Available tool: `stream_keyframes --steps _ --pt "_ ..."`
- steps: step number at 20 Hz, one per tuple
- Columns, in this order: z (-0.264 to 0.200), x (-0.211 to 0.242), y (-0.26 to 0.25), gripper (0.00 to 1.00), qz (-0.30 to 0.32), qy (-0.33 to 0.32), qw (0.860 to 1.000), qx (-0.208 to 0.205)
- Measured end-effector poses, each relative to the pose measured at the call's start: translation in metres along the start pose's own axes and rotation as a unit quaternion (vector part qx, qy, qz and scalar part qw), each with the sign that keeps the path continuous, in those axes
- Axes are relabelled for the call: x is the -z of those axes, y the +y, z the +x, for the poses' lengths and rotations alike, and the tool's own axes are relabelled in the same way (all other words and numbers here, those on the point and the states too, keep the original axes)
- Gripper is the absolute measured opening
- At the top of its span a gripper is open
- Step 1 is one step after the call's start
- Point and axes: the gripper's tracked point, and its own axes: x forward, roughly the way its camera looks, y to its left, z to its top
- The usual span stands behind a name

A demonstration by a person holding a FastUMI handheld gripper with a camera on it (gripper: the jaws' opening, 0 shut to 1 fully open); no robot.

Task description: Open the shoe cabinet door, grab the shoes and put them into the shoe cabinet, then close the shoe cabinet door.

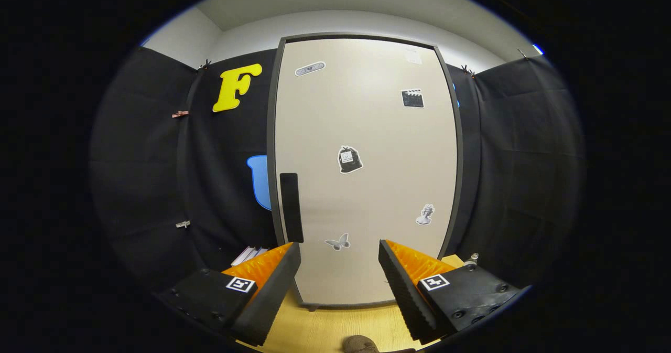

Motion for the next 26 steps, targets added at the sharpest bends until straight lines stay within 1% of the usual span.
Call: stream_keyframes --steps 5,10,15,22,23,24,26 --pt "0.003 0.0 0.009 0.98 0.002 -0.001 1.0 -0.005" --pt "0.02 0.002 0.035 0.98 0.007 0.002 1.0 -0.02" --pt "0.057 0.006 0.063 0.98 0.016 0.01 0.999 -0.031" --pt "0.116 0.016 0.072 0.98 0.018 0.02 0.999 -0.017" --pt "0.122 0.015 0.071 0.96 0.019 0.018 1.0 -0.013" --pt "0.128 0.015 0.07 0.91 0.019 0.016 1.0 -0.009" --pt "0.139 0.016 0.069 0.91 0.018 0.014 1.0 -0.003"
